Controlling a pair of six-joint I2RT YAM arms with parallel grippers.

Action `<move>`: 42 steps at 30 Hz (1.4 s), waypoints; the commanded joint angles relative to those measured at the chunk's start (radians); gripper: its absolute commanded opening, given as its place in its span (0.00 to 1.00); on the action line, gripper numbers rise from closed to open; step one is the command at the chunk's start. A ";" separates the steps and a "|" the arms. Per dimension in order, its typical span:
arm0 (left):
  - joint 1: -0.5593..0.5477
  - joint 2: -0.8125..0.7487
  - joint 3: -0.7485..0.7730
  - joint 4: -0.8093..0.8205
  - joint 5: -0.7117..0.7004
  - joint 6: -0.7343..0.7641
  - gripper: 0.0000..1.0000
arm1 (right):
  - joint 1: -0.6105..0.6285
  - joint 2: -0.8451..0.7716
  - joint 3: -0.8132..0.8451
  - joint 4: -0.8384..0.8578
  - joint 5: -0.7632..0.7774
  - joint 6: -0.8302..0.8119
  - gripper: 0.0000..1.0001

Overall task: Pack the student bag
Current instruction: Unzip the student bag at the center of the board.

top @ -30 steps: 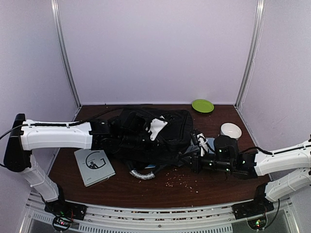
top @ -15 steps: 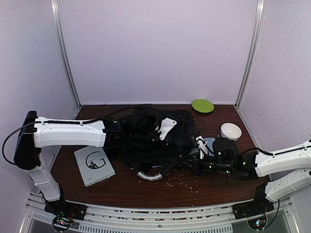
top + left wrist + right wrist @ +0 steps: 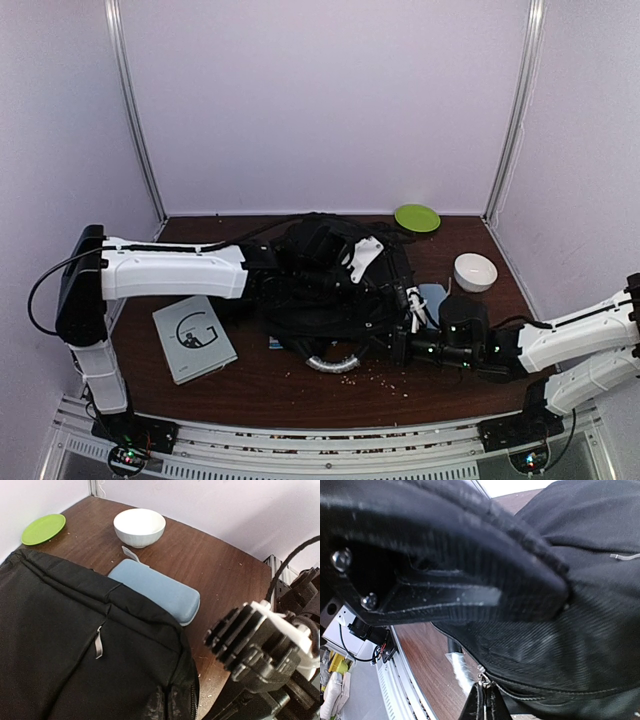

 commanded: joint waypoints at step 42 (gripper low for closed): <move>0.624 0.123 -0.278 0.268 0.243 -0.573 0.84 | 0.012 -0.088 0.013 -0.095 0.106 -0.046 0.00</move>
